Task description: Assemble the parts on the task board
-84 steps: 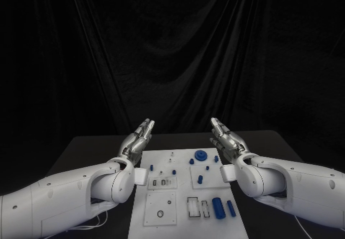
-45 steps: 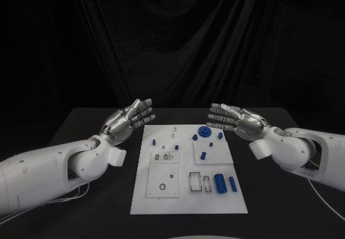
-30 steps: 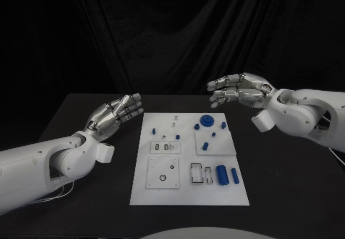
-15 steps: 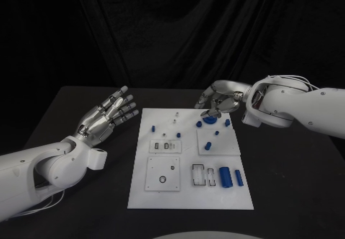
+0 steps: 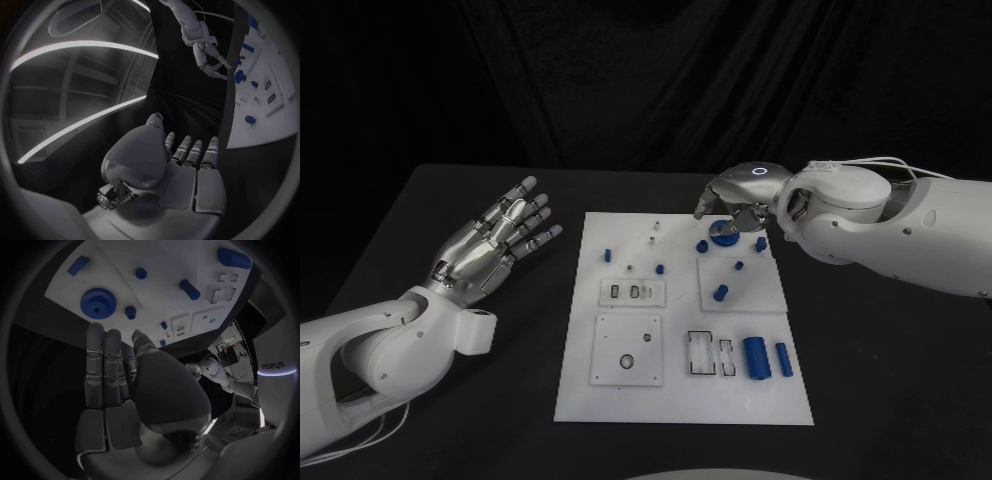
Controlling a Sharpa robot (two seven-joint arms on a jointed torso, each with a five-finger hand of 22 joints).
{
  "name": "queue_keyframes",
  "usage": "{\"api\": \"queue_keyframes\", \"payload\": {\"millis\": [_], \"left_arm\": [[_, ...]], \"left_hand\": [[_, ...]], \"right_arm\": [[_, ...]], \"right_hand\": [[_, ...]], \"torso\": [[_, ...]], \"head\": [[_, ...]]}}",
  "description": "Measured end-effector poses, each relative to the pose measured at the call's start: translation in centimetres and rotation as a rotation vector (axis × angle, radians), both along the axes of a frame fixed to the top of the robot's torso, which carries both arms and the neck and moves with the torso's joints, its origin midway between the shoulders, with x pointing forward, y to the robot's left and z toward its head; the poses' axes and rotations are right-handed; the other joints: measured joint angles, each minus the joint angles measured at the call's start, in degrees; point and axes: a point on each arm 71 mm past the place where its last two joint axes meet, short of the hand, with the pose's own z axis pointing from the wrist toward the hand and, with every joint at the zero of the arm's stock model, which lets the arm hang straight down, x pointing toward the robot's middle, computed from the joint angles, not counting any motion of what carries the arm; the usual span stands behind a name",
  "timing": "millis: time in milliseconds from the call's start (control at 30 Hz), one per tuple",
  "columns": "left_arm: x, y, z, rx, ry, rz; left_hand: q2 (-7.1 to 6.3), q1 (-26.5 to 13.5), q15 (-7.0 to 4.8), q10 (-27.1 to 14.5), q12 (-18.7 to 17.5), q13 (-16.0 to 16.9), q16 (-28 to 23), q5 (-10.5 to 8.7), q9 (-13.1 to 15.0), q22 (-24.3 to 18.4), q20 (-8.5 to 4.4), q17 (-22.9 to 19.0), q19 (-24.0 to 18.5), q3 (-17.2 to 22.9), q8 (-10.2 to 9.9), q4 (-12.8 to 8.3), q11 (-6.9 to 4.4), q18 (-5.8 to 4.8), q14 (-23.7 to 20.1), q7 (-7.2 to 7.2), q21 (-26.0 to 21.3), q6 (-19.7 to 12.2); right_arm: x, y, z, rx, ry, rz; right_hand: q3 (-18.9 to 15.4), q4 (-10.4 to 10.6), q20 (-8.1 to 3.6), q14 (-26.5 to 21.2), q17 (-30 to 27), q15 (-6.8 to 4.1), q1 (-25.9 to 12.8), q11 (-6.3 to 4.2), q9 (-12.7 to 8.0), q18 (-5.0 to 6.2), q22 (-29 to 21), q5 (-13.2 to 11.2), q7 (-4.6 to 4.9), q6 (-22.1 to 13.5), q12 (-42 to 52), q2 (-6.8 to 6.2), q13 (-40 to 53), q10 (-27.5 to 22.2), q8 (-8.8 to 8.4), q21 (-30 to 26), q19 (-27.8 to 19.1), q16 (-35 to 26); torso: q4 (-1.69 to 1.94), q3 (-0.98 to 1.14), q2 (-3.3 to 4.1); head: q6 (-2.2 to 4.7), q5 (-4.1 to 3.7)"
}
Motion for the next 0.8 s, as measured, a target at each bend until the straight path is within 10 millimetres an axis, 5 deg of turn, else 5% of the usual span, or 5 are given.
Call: {"api": "queue_keyframes", "payload": {"millis": [433, 567, 800], "left_arm": [[0.1, -0.2, 0.0, -0.013, 0.009, 0.000], [0.1, -0.2, -0.1, -0.014, 0.009, 0.000], [0.2, -0.7, -0.1, -0.021, 0.011, -0.012]], "left_hand": [[-0.01, 0.5, 0.00, -0.2, 0.0, 0.0, 0.0, 0.97, 0.0, 0.0, 0.19, 0.0, -0.2, 0.2, 0.0, -0.2, 0.21, 0.00, 0.0, 0.49, 0.0, 0.5], [0.10, 1.0, 0.14, -0.2, 0.0, 0.0, 0.0, 1.38, 0.1, 0.0, 0.19, 0.0, -0.2, 0.4, 0.0, -0.4, 0.21, 0.00, 0.1, 0.87, 0.0, 0.6], [0.07, 1.6, 0.44, -0.2, 0.7, 0.0, 0.3, 2.13, 0.4, 0.0, 0.19, 0.1, -0.2, 0.7, 0.4, -0.7, 0.21, 0.00, 0.4, 2.65, 0.0, 2.2]], "right_arm": [[-0.3, 0.1, -0.5, -0.045, -0.058, 0.008], [-0.4, 0.1, -1.0, -0.050, -0.054, 0.007], [-0.7, -0.4, -1.8, -0.049, -0.047, 0.000]], "right_hand": [[1.3, 0.3, -0.05, 0.0, 0.8, 0.00, -0.2, 0.10, 0.5, -0.01, 5.9, 1.1, 0.22, 0.2, -0.7, -0.82, 0.1, 0.7, -0.66, 4.3, 1.6, 1.3], [1.5, 0.5, 0.02, 0.4, 1.3, 0.00, -0.4, 0.23, 0.6, -0.97, 11.3, 1.1, 0.22, 0.2, -0.9, -1.00, 0.2, 1.8, -1.10, 8.0, 3.3, 1.8], [2.0, 0.6, 0.04, 0.8, 1.7, 0.01, -1.0, 0.42, 0.7, -0.96, 14.8, 1.1, -0.10, -0.1, -1.7, -1.67, 0.2, 2.4, -1.79, 10.4, 3.9, 2.4]], "torso": [[0.61, -0.62, 1.97], [0.76, -0.65, 2.21], [0.85, -0.69, 2.26]], "head": [[2.13, -1.03], [2.30, -1.27], [2.02, -1.31]]}}
